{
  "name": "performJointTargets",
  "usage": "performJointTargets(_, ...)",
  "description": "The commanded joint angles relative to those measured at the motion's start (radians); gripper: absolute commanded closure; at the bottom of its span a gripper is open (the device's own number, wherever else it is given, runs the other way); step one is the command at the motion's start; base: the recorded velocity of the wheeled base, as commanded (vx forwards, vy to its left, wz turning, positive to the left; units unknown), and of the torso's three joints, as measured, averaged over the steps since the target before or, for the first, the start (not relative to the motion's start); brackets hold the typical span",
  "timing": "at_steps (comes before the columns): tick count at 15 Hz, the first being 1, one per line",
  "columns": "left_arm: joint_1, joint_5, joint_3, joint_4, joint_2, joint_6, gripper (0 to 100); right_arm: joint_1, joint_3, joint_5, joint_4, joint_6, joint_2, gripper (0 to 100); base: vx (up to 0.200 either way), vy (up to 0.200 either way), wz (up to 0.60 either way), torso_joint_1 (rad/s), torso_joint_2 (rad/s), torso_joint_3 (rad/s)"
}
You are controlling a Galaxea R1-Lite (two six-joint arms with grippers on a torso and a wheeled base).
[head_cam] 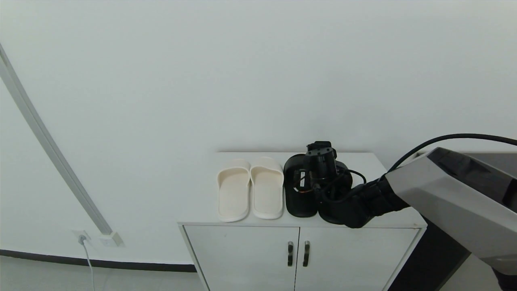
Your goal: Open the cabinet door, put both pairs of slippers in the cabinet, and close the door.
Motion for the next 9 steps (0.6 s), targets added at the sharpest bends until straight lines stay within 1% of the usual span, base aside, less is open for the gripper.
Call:
performJointTargets(1,0.0,0.0,0.0,0.0,0.0,0.0,100,-0.005,-0.009,0.0,-0.002,0.0,0.017,100,0.0,0.0,0.0,0.0,0.0,0.0)
performJointTargets(9,0.0,-0.001,0.0,0.0,0.0,0.0,100,0.004,0.001,-0.023,-0.002,0.0,-0.016,100,0.0,0.0,0.0,0.0,0.0,0.0)
